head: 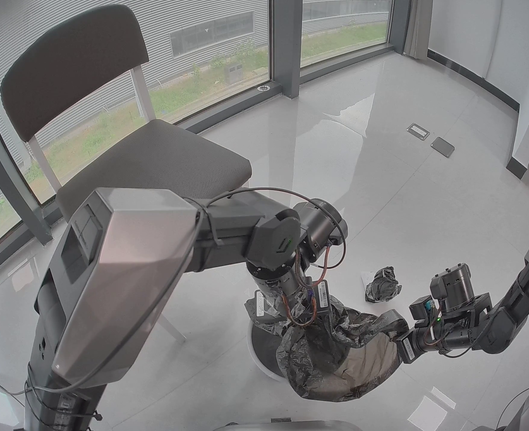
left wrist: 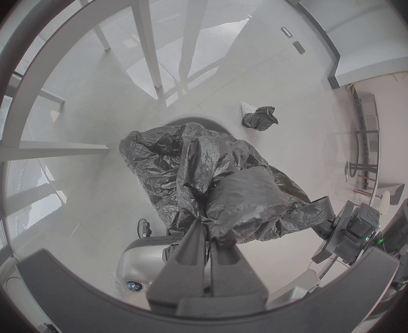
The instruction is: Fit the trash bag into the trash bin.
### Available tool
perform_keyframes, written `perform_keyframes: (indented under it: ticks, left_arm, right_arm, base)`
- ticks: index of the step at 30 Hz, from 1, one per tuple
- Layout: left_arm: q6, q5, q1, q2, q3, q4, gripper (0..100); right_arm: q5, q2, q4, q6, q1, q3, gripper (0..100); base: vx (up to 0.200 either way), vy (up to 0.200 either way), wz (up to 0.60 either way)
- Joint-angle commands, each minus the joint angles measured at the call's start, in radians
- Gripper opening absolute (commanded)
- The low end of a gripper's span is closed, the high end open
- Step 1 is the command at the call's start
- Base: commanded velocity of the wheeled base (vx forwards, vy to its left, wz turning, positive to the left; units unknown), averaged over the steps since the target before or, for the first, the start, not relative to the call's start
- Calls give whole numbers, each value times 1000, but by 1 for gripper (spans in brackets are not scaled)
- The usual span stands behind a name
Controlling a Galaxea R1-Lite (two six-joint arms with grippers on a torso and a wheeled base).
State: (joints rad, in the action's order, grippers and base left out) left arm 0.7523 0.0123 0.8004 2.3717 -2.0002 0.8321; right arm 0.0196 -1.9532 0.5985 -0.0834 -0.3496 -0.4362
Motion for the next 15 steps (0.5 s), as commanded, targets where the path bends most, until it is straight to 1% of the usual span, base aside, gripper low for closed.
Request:
perform_keyframes:
  ticks: [1,5,8,10,15]
  left_arm:
    - [13,1,-3,-14,0,24,0]
    - [21,6,-18,3,0,55,0]
    - [58,12,-33,38,0,55,0]
    - [64,12,-41,50,0,56,0]
    - [94,15,-89,115,0,59,0]
  right_arm:
    - [0,27,0,2,0,-9,0]
    - [0,30,-2,-4,0,-9,0]
    - [8,57,-11,-2,4,-12,0]
    - [8,63,-11,-4,12,-12,0]
    - [11,89,-29,-6,40,-32,0]
  base:
    - [0,0,0]
    - [0,0,0]
    - [0,0,0]
    - [0,0,0]
    - [0,0,0]
